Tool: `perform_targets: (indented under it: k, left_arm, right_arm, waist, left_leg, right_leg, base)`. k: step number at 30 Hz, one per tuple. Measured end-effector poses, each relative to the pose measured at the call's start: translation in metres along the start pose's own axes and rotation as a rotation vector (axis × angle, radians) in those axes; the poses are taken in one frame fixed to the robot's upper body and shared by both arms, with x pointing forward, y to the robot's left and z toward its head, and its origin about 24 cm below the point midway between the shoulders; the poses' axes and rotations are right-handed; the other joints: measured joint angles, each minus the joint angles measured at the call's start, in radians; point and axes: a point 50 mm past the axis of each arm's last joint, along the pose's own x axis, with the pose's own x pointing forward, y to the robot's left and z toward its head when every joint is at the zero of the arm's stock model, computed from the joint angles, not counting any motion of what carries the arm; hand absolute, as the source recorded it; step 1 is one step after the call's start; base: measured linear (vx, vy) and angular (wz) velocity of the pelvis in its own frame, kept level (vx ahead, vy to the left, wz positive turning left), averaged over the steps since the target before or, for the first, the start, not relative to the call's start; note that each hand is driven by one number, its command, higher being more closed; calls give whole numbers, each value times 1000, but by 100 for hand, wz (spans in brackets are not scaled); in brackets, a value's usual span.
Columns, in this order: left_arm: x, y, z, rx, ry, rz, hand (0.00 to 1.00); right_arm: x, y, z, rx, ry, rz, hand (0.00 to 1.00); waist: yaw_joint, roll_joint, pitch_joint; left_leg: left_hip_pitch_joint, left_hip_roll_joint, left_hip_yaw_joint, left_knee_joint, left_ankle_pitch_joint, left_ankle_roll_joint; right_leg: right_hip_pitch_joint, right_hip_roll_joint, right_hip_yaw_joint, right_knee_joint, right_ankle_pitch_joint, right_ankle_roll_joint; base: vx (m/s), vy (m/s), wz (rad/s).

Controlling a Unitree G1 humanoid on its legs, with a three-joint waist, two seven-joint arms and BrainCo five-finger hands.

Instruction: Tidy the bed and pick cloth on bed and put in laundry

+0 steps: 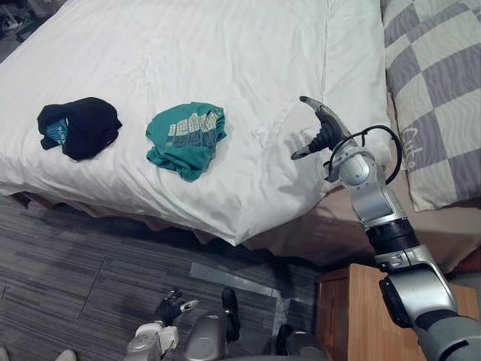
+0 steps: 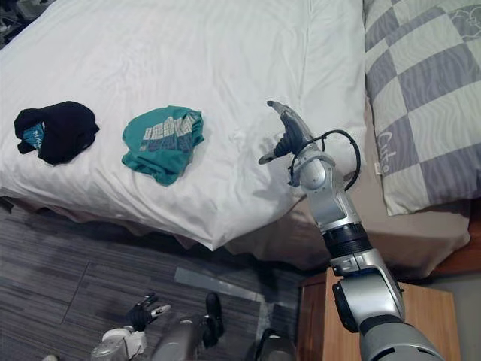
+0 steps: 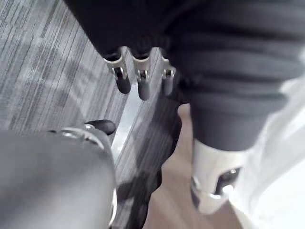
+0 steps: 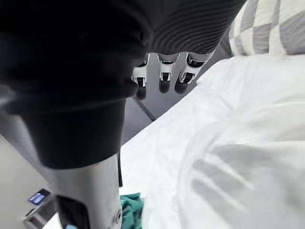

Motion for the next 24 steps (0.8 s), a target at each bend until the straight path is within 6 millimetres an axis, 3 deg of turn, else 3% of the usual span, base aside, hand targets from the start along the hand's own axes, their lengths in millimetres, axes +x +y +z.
perform_targets:
  k: [2,4,7,10,11,12,15,18,24]
  left_arm:
    - [1,-4,0,32,15,-32,0]
    - [2,-5,2,29,11,-37,0]
    - [8,-9,14,38,-3,-55,0]
    - [17,-17,43,59,-82,-89,0]
    - [20,-22,52,73,-105,-104,0]
    - [21,-24,59,75,-137,-112,0]
    - [24,-30,71,84,-179,-137,0]
    - [28,-44,83,106,-204,-187,0]
    - [31,-56,98,126,-247,-234,0]
  right_arm:
    - [-1,-2,-19,-74,75,-31,0]
    - [2,-7,-22,-123,86,-52,0]
    - [11,-26,-10,-183,56,-114,0]
    - [16,-52,-14,-290,102,-162,0]
    - [21,-61,-13,-333,126,-185,0]
    - [26,-68,-12,-348,142,-206,100]
    - [32,-82,-10,-372,161,-246,100]
    - [43,-104,17,-421,116,-303,100]
    - [48,-118,42,-397,65,-364,100]
  waist:
    - [-8,-10,40]
    - [0,-7,65]
    - [-15,26,106]
    - [-27,39,135]
    - [-33,58,151]
    - [-32,73,162]
    - [-28,90,192]
    - [-3,113,208]
    - [8,127,213]
  left_leg:
    - [-1,-20,20,26,-38,8]
    - [2,-21,43,28,-45,4]
    - [12,-10,37,-4,-21,23]
    - [-32,-17,31,18,-9,20]
    - [-70,-9,15,34,-4,14]
    - [-106,-2,10,25,12,15]
    - [-151,6,18,-8,48,13]
    - [-198,17,36,-29,65,7]
    - [-224,1,37,-124,128,-5]
  right_leg:
    - [-29,-52,-19,89,-33,1]
    - [-52,-78,-45,122,-8,18]
    - [-111,-47,-5,155,7,28]
    - [-184,-54,-28,135,63,-22]
    - [-199,-47,-39,125,68,-25]
    - [-234,-37,-42,121,79,-32]
    - [-296,-29,-43,128,93,-30]
    - [-363,-17,-32,131,105,-27]
    - [-437,-21,-34,146,106,-31]
  base:
    - [-50,72,-7]
    - [8,88,-43]
    - [15,45,-20]
    - [-4,-32,31]
    - [-12,-87,13]
    - [-10,-90,5]
    - [-1,-101,-5]
    - [19,-58,-12]
    - [17,-33,4]
